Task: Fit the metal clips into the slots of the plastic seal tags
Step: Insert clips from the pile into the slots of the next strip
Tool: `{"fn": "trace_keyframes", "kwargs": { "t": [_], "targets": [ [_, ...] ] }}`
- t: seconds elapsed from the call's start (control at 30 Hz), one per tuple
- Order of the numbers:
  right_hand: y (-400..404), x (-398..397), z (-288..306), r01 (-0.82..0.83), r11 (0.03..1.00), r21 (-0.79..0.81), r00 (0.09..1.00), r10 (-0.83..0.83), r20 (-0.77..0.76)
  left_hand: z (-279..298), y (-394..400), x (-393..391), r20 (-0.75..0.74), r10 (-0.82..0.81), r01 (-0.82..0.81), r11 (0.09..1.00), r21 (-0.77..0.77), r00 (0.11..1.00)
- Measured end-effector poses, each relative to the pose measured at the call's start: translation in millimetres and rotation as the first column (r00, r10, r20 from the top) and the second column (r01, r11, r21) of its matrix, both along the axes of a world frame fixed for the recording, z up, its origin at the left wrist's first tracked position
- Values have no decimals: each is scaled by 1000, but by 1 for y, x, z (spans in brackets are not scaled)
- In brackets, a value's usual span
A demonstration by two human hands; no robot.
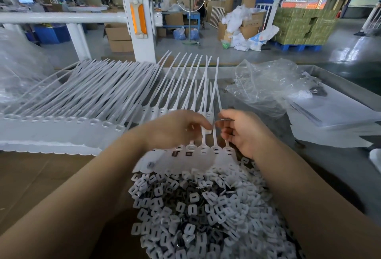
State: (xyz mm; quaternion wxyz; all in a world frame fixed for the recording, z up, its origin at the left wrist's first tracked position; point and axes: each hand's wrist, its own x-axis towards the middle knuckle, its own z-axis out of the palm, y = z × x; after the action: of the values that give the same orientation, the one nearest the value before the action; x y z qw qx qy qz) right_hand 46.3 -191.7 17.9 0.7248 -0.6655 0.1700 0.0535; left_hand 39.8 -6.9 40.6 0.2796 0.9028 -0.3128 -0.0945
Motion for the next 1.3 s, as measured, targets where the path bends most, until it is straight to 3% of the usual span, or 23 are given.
{"fn": "trace_keyframes", "kwargs": {
  "t": [0.1,0.2,0.53,0.63,0.83,0.93,1.03,1.1,1.3],
  "targets": [
    [0,-1,1,-3,1000,9,1000,3,4,12,26,12,-101,112,-118,991,-56,989],
    [0,-1,1,-8,1000,6,1000,8,5,11,39,15,-244,111,-119,993,-17,963],
    [0,-1,3,-25,1000,4,1000,25,5,6,21,7,-280,64,-14,984,176,958],
    [0,-1,2,-24,1000,2,1000,24,0,11,17,3,-292,22,51,970,239,956],
    [0,-1,3,-26,1000,3,1000,26,-3,23,15,-10,-565,-125,306,922,238,816],
    [0,-2,1,-25,1000,-3,1000,25,2,18,14,-5,-489,-45,170,962,215,871],
    [1,-2,1,-31,999,-9,999,31,6,4,13,5,-235,130,-84,977,197,963],
    [1,-2,1,-32,999,-13,999,33,7,-3,12,8,-106,161,-137,969,203,981],
    [0,-3,2,-36,999,-23,999,37,10,-4,14,6,-120,139,-107,965,239,983]
  ]
}}
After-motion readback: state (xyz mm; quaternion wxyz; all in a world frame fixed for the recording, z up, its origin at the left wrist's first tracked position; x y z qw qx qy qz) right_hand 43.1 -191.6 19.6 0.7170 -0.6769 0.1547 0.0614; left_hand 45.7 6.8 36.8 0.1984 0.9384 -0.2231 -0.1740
